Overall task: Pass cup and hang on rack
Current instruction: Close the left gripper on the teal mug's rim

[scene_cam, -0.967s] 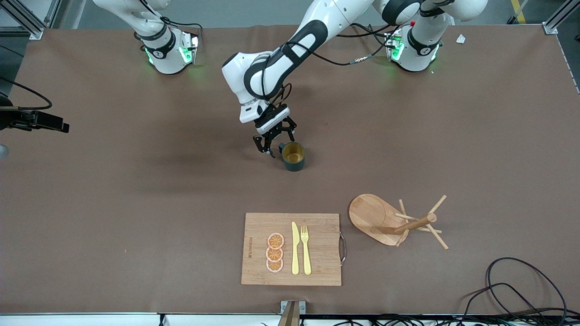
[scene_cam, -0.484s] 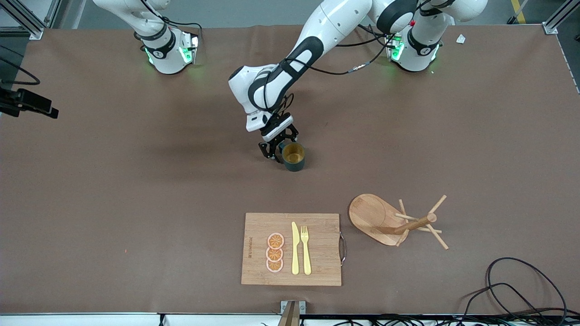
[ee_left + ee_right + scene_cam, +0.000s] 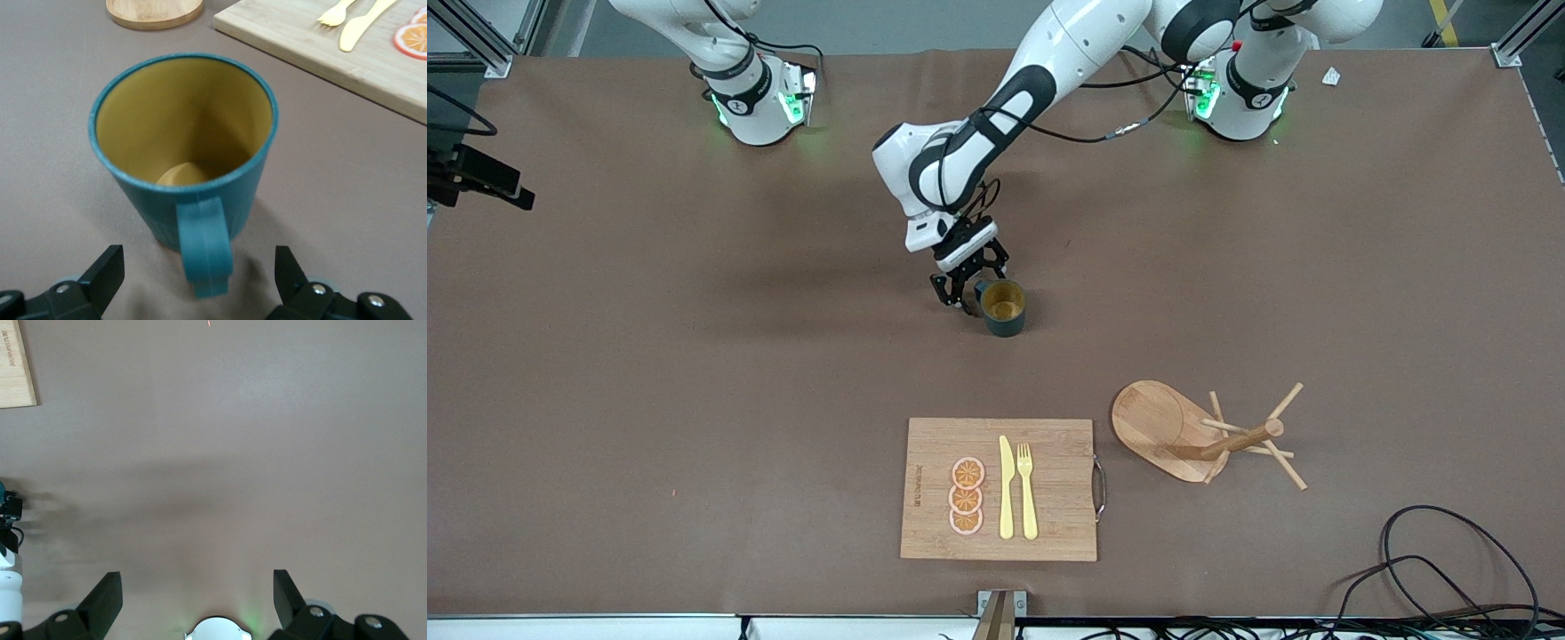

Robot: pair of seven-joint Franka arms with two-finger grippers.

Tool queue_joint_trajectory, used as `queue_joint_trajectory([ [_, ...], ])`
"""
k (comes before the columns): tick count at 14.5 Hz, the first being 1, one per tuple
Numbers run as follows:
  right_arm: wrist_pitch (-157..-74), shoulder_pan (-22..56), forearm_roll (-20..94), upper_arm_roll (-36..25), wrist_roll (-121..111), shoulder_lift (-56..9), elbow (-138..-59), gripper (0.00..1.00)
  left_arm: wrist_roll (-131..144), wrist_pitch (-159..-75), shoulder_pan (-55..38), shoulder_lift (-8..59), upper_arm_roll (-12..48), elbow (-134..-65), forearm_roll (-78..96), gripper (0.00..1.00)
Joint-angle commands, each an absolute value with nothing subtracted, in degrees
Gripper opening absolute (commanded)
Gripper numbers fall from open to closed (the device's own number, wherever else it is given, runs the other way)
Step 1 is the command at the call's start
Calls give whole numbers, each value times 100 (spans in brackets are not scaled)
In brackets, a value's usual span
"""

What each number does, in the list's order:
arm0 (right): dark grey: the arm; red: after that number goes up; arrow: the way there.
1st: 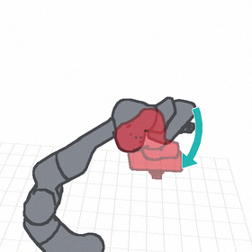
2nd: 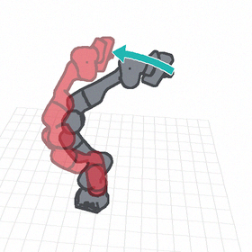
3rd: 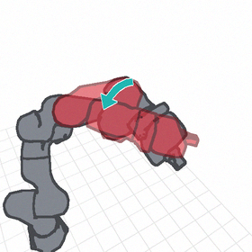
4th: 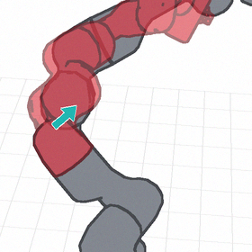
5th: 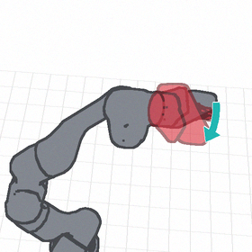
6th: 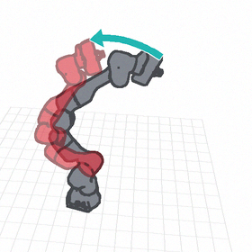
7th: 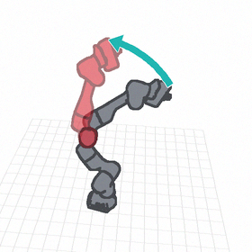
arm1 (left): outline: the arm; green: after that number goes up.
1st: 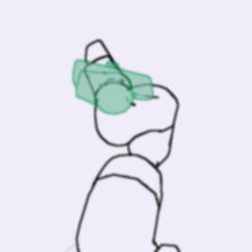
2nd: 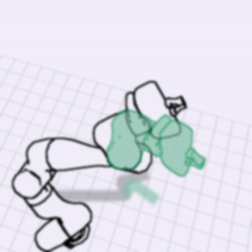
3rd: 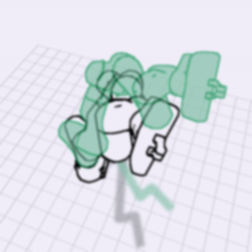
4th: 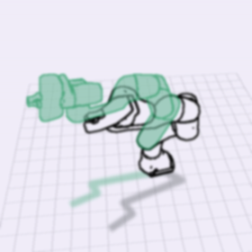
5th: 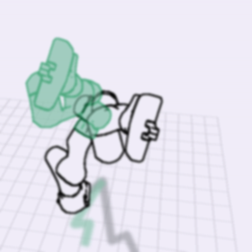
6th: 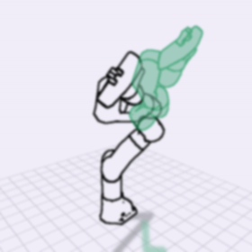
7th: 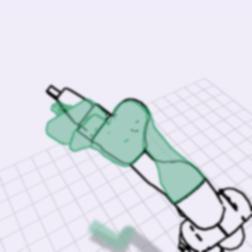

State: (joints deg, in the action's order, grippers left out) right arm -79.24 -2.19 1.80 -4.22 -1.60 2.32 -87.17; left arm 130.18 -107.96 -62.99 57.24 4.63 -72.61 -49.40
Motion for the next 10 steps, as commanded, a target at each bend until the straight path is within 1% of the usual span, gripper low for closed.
queue_joint_trajectory([
  [1, -7980, -228, 141, -404, -123, 510, -8965, 100, 13052, -10758, -6539, 5818, 264, -7145, -5036, 98],
  [6, -7989, -193, 149, -387, -97, 492, -8965, 100, 13026, -10767, -6566, 5880, 185, -7146, -5036, 96],
  [10, -8024, -202, 176, -369, -97, 492, -8974, 100, 12999, -10784, -6565, 5880, 123, -7146, -5036, 90],
])
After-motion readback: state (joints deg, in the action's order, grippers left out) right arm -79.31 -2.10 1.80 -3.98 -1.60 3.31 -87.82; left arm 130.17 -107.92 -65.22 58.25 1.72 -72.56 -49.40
